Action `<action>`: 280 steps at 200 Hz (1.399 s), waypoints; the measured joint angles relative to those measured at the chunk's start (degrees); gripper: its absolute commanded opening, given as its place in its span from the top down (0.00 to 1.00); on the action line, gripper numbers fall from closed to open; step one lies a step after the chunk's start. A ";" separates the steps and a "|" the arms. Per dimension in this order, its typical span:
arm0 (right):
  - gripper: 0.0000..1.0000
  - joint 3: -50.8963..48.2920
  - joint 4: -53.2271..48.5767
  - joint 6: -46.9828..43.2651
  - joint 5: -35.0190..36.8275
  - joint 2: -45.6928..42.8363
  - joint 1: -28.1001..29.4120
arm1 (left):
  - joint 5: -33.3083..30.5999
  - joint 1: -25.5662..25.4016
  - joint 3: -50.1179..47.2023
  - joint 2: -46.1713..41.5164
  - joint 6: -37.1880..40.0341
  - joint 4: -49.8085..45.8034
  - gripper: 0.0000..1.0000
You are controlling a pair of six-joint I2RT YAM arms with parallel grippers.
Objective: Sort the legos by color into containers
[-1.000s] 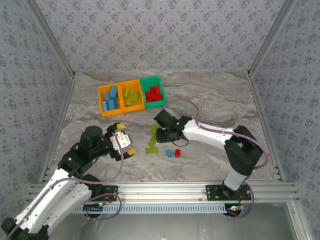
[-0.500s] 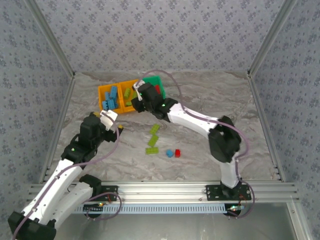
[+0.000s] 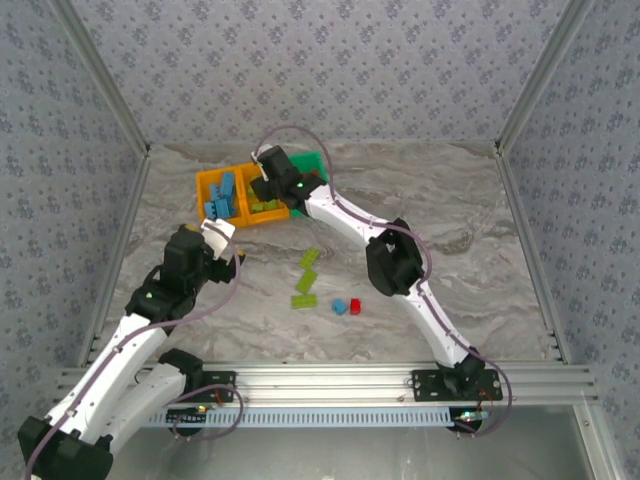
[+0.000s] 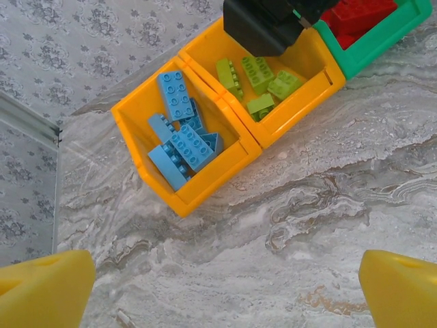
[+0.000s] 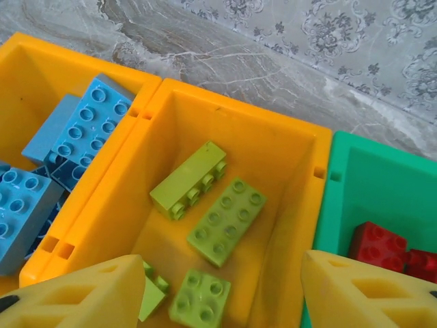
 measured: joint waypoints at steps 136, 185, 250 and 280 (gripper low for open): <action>0.02 -67.58 -7.96 3.28 -15.19 -72.98 1.44 | 15.04 -9.03 17.64 25.75 -26.71 -6.25 0.11; 0.00 -83.58 -10.47 11.26 -17.68 -83.71 1.03 | 15.80 -16.74 28.17 50.07 -35.06 -7.06 0.14; 0.00 -85.66 -12.83 14.91 -17.03 -88.35 -0.55 | 14.34 -17.81 34.67 66.53 -36.46 -6.08 0.28; 0.00 -86.77 -12.66 15.76 -17.05 -88.35 -0.79 | 13.05 -18.58 35.71 68.78 -36.59 -5.75 0.48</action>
